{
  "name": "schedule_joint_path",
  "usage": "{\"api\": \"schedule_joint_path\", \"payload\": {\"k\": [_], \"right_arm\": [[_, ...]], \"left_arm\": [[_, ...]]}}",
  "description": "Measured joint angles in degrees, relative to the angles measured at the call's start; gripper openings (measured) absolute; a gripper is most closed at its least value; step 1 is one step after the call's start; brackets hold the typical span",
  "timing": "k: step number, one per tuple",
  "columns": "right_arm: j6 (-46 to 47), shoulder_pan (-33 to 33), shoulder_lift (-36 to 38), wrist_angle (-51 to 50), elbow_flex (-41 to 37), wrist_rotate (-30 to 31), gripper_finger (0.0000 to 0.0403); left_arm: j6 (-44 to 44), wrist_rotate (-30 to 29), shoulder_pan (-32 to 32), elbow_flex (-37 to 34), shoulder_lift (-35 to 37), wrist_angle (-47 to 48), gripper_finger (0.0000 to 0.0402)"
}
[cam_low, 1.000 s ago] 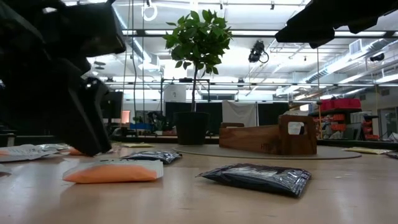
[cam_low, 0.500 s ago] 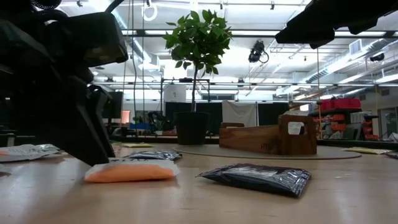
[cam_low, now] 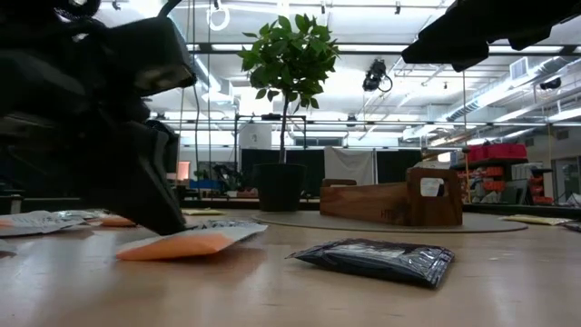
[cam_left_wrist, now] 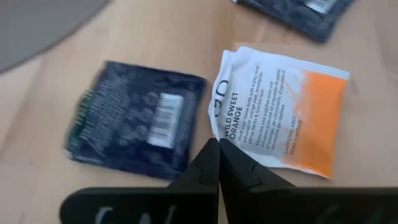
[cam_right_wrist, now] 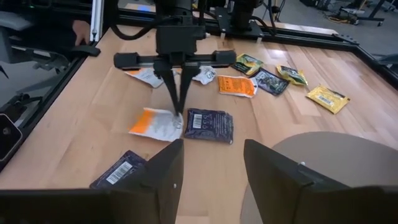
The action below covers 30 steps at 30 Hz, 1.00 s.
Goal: Pick & Place Tea
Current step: Put the white tea bag into the bottom section of the wooden organizer
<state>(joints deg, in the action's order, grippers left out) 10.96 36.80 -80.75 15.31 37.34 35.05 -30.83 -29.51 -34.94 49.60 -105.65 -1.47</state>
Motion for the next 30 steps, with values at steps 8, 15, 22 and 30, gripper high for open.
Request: {"api": "schedule_joint_path", "payload": {"k": [8, 15, 22, 30], "right_arm": [[8.9, -3.8, -0.1, -0.3, 0.0, -5.2, 0.0178], [13.2, -8.1, -0.2, -0.9, 0.0, -14.1, 0.0178], [15.9, -11.0, -0.2, -2.4, 0.0, -22.1, 0.0178], [17.8, -13.9, -0.2, -4.0, 0.0, -23.1, 0.0178]], "left_arm": [[3.3, -1.9, -0.1, 1.5, 0.0, -1.3, 0.0002], [9.6, -2.0, 1.0, 5.0, 0.2, -1.3, 0.0001], [16.0, -2.0, 4.2, 7.3, 0.2, -1.2, 0.0001], [23.7, -1.6, 7.0, 11.0, 0.3, -1.3, 0.0001]]}}
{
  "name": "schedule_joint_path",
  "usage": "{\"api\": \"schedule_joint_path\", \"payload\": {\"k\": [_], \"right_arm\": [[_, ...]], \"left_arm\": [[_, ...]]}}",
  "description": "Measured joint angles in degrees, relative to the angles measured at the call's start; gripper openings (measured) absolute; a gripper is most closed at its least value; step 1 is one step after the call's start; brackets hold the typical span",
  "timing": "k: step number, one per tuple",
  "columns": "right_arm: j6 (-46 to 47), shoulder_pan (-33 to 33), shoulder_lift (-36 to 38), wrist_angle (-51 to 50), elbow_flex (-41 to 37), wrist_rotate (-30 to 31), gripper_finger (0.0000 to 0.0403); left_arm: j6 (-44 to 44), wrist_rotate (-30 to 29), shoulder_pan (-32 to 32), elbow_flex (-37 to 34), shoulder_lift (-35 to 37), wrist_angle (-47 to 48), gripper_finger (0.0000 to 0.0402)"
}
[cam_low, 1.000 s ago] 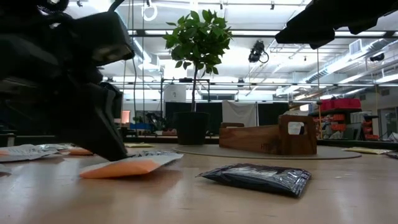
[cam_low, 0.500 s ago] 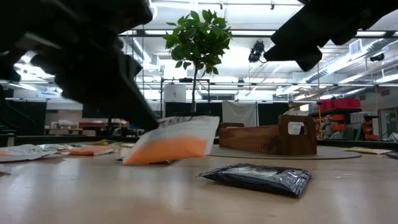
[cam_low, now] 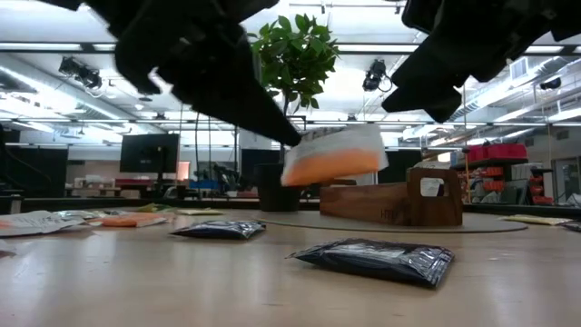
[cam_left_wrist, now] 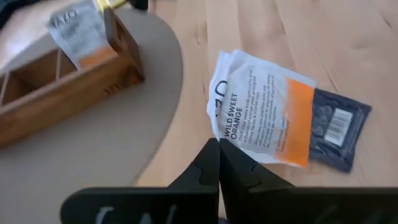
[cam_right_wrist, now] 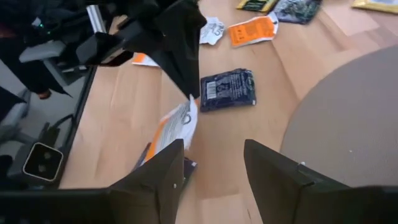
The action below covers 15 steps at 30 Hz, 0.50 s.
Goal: Pick & Place Tea
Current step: Put the white tea bag into the bottom section of the wooden organizer
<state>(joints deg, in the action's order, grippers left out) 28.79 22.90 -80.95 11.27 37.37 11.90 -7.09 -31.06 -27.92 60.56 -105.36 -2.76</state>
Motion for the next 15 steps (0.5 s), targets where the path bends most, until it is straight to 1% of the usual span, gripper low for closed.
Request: {"api": "schedule_joint_path", "payload": {"k": [3, 8, 12, 15], "right_arm": [[1.8, -1.5, 0.0, -0.2, 0.0, -2.9, 0.0178], [2.3, -2.8, 0.0, 0.1, 0.3, -6.3, 0.0178], [2.1, -3.4, -0.9, -0.1, 1.0, -6.6, 0.0178], [1.7, -3.7, -2.6, -0.2, 1.9, -6.8, 0.0178]], "left_arm": [[3.2, 0.2, 0.8, 1.7, 0.0, 0.0, 0.0001], [5.3, 1.7, 2.3, 3.3, 0.0, 1.3, 0.0001], [6.3, 1.7, 3.8, 3.9, 0.0, 1.3, 0.0001], [6.7, 3.1, 5.1, 4.5, 0.0, 1.3, 0.0001]]}}
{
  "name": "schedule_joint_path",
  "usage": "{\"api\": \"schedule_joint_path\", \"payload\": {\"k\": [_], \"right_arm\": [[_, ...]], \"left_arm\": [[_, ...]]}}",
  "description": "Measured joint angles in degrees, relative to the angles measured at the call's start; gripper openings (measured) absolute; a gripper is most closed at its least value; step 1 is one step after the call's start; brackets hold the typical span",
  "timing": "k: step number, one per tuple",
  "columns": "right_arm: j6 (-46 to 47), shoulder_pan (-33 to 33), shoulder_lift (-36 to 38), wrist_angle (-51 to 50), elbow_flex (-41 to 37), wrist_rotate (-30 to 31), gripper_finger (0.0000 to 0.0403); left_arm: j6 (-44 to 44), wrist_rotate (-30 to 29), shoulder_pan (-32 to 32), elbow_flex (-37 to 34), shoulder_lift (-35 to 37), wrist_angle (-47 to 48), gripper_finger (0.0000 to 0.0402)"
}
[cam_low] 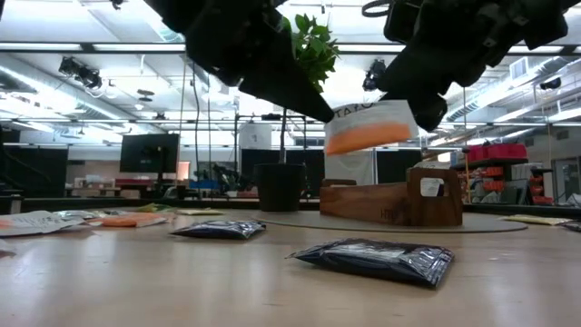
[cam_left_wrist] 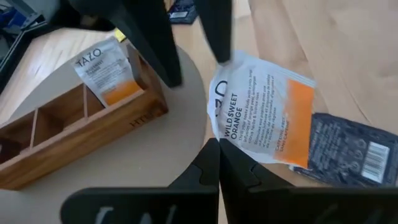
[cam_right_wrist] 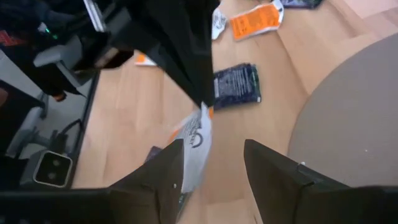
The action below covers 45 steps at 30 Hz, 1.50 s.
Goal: Pick & Place Tea
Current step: Put the white tea bag into the bottom section of the wooden organizer
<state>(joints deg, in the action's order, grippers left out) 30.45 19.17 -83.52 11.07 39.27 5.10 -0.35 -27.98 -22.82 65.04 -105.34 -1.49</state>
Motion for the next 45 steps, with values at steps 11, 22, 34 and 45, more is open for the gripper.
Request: {"api": "schedule_joint_path", "payload": {"k": [11, 22, 34, 45], "right_arm": [[-0.9, -0.5, -3.4, -2.2, 3.3, -0.3, 0.0177], [0.4, -0.6, -3.6, -5.2, 4.0, -2.8, 0.0052], [0.1, 1.9, -2.6, -6.8, 4.0, 4.0, 0.0003], [8.7, 8.4, 8.0, -24.8, 3.9, 30.9, 0.0001]], "left_arm": [[-0.3, 2.1, 1.2, 0.3, 0.0, 1.0, 0.0001], [-0.3, 2.0, 0.7, 0.3, 0.0, 0.6, 0.0002], [-1.8, 2.3, -1.0, 0.1, 0.0, -5.2, 0.0025], [3.1, 11.6, -2.2, -12.2, 0.0, -35.6, 0.0028]]}}
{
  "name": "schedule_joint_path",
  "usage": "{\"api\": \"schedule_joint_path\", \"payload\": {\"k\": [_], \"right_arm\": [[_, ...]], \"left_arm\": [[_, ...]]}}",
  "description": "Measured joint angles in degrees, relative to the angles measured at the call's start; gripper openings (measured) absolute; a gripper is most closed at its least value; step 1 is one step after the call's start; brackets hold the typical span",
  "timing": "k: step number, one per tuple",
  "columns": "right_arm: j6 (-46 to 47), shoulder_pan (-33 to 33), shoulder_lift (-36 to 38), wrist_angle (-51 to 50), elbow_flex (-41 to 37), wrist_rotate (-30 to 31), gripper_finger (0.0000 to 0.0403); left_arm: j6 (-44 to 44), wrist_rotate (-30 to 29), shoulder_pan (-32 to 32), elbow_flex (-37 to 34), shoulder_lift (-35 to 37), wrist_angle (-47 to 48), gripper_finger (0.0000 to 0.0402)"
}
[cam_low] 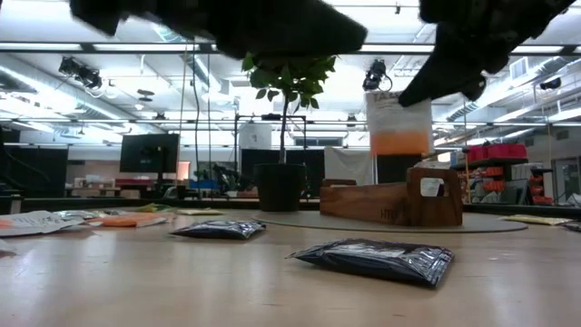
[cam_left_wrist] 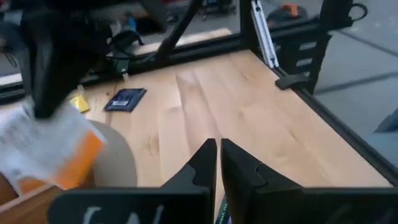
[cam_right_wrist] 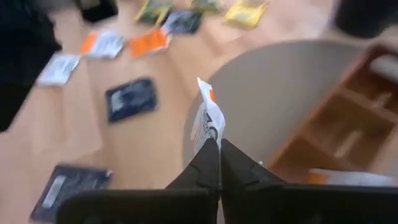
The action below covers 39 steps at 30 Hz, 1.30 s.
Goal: Pick & Place Tea
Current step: Put the white tea bag into the bottom section of the wooden organizer
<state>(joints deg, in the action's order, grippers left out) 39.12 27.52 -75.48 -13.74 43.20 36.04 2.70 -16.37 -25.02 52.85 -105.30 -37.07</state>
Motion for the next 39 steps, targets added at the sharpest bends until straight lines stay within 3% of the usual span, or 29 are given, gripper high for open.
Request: {"api": "schedule_joint_path", "payload": {"k": [7, 16, 25, 39], "right_arm": [[7.5, 3.4, 2.4, -5.1, 0.0, 13.7, 0.0], [23.4, 2.8, -0.2, -13.0, 0.0, 21.6, 0.0], [31.1, -1.1, -6.0, -15.7, 0.0, 20.3, 0.0], [36.7, -2.1, -10.1, -18.0, 0.0, 14.0, 0.0006]], "left_arm": [[-0.7, 0.0, 0.1, -7.6, 0.5, -9.1, 0.0028], [1.0, -1.6, 0.1, -16.1, 8.1, -14.2, 0.0028], [-2.0, -3.1, 1.3, -23.1, 12.8, -16.3, 0.0028], [-2.5, -3.1, 1.7, -23.4, 12.7, -16.6, 0.0028]]}}
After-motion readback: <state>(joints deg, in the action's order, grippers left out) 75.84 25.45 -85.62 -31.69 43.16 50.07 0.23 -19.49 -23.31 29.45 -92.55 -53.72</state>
